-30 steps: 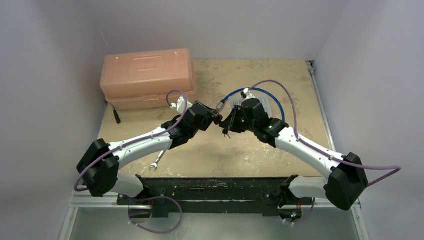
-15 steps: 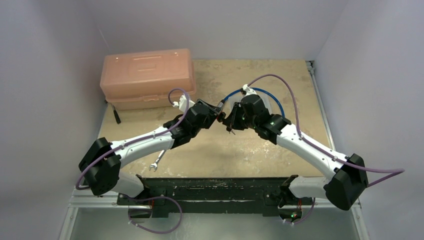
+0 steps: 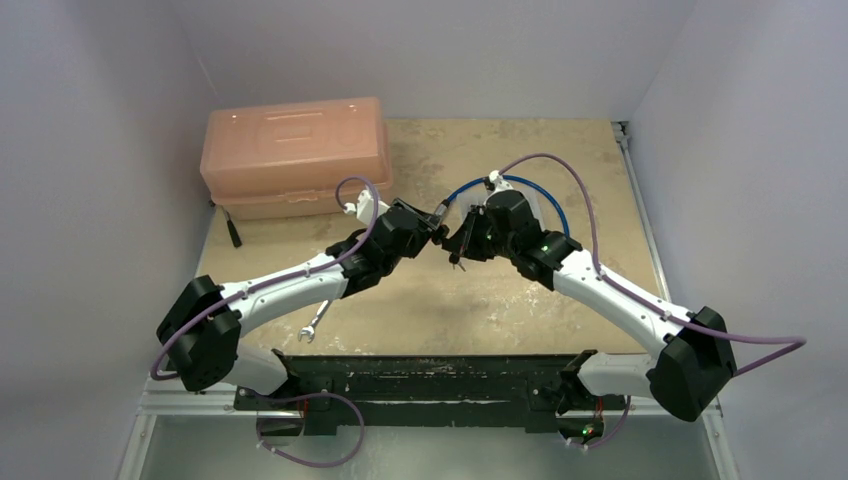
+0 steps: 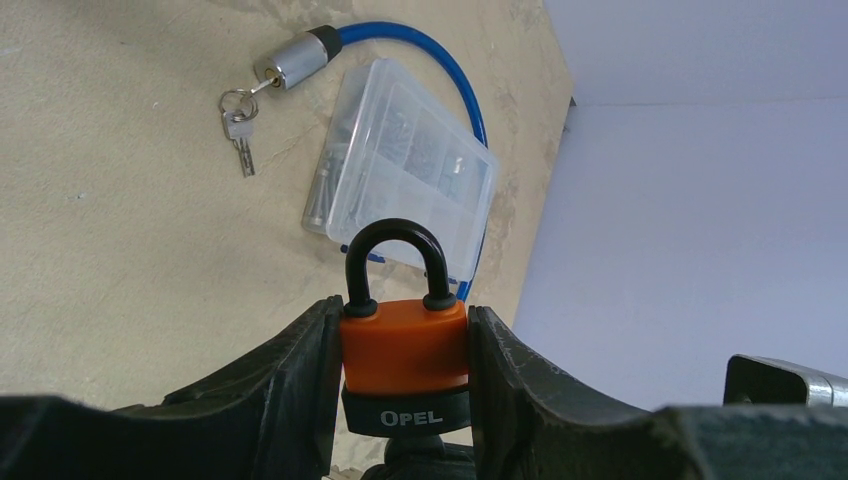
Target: Unlock with the key
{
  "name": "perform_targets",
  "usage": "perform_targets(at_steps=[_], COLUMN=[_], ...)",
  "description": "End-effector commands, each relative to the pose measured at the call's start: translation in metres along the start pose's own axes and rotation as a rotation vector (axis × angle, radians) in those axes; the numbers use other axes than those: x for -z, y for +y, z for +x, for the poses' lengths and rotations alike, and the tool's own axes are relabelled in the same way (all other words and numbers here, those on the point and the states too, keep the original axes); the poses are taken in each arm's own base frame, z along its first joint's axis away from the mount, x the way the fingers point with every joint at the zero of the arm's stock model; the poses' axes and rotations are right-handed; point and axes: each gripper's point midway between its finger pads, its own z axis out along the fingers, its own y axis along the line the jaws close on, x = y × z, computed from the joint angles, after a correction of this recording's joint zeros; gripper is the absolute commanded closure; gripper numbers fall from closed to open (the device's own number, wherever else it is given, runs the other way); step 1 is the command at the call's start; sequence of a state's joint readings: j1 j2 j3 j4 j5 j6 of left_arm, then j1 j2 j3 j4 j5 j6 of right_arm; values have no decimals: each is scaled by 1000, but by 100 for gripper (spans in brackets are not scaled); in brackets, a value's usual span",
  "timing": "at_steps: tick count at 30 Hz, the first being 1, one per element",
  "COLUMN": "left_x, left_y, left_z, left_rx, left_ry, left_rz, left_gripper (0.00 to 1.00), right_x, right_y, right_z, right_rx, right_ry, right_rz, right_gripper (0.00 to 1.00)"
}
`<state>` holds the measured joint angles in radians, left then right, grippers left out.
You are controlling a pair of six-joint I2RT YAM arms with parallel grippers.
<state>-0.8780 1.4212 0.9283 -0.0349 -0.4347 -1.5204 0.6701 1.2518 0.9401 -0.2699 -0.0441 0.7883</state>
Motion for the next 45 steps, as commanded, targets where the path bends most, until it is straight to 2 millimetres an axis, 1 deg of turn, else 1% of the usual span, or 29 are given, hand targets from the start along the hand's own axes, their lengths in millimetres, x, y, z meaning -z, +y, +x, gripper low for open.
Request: perform_targets(at_steps=[1,6,7,11,15,24,33,39,45], left_x=[61,67,69,74,75,85,96,104,117], left_y=[-67,-73,-74,-76,-74,-81,-88,-98,-108], left_z=[62,63,63,59,58,51,47,43,37], left_rx=[13,0,-3,-15,-33,-53,-59,-65,-72], left_ry=[297,302,301,290,286,273,266,261,247], left_rz=[256,296,303,324,322,367,423,475,556], left_gripper=[100,100,100,100,100,100,100,100,100], right_x=[-2,-2,-1,1,3,7,16,23,38], right_y=[29,26,29,29,30,37,48,56,73], right_z=[-60,-58,-62,-66,-73,-76,-80,-81,-76], right_rx=[-77,-110,-114,-123,-125,-134,-148,-149,-176], right_ry=[-227,-205,-218,-226,-239,-237,-238,-241,-226], right_rz=[-125,-143,-161,-170,-175,-212,-257,-303,-466], right_gripper=[100,100,100,100,100,100,100,100,100])
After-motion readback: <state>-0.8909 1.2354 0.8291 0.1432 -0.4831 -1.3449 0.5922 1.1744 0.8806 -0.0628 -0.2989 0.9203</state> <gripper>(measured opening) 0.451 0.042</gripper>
